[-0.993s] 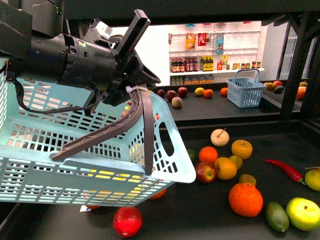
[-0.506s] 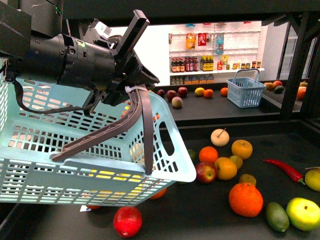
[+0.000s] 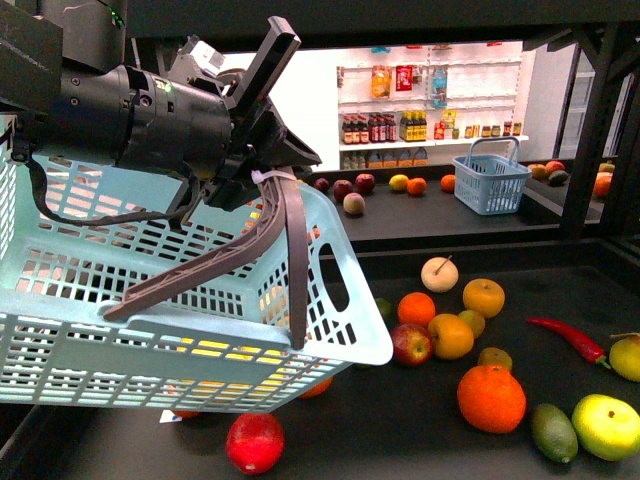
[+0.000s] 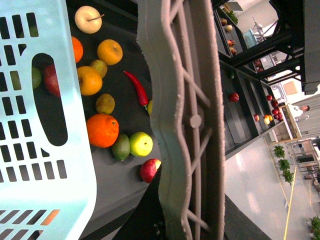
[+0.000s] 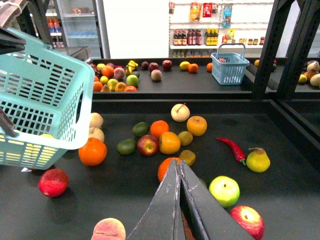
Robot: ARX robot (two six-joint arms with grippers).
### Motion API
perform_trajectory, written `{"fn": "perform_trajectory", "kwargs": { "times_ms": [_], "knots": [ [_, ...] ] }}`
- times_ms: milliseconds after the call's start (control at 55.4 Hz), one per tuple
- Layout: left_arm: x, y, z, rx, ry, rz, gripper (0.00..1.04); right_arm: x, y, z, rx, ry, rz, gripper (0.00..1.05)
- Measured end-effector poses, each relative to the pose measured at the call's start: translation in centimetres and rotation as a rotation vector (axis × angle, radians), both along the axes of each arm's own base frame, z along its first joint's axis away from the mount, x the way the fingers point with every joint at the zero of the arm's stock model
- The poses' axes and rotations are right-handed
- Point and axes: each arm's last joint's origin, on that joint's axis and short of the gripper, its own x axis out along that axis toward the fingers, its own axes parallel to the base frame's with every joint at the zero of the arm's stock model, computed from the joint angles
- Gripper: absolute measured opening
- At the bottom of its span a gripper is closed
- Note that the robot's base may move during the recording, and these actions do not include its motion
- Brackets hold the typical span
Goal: Pick lemon from shelf
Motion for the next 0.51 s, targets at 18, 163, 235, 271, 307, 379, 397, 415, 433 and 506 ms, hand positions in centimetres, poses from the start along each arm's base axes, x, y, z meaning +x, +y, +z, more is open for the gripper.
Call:
{"fn": "perform_trajectory", "kwargs": {
  "times_ms": [18,163,235,271,307,379,397,415,433,506],
  "knots": [
    [0.01,0.00,-0.02,-0.001,0.002,0.001,0.10,0.00,0.00,0.01,0.000,-0.001,0.001,0.03],
    [0.01,0.00,-0.02,0.000,0.001,0.002,0.10,0.00,0.00,0.01,-0.001,-0.001,0.001,0.09],
    [0.01,0.00,-0.02,-0.001,0.002,0.004,0.10,0.00,0.00,0.01,-0.001,-0.001,0.000,0.23],
    [0.01,0.00,-0.02,-0.001,0.003,0.004,0.10,0.00,0.00,0.01,-0.001,-0.001,0.000,0.30],
    [0.01,0.00,-0.02,-0.001,0.003,0.004,0.10,0.00,0.00,0.01,-0.001,-0.001,0.000,0.35],
    [0.01,0.00,-0.02,0.000,0.002,0.004,0.10,0.00,0.00,0.01,-0.001,-0.001,0.000,0.49],
    [0.01,0.00,-0.02,-0.001,0.002,0.004,0.10,0.00,0.00,0.01,-0.001,-0.001,0.000,0.51],
    [0.01,0.00,-0.02,-0.001,0.002,0.004,0.10,0.00,0.00,0.01,-0.001,-0.001,0.000,0.55],
    [0.01,0.00,-0.02,-0.001,0.002,0.004,0.10,0.00,0.00,0.01,-0.001,-0.001,0.000,0.58],
    [0.01,0.00,-0.02,-0.001,0.002,0.004,0.10,0.00,0.00,0.01,-0.001,-0.001,0.000,0.70]
  ]
}}
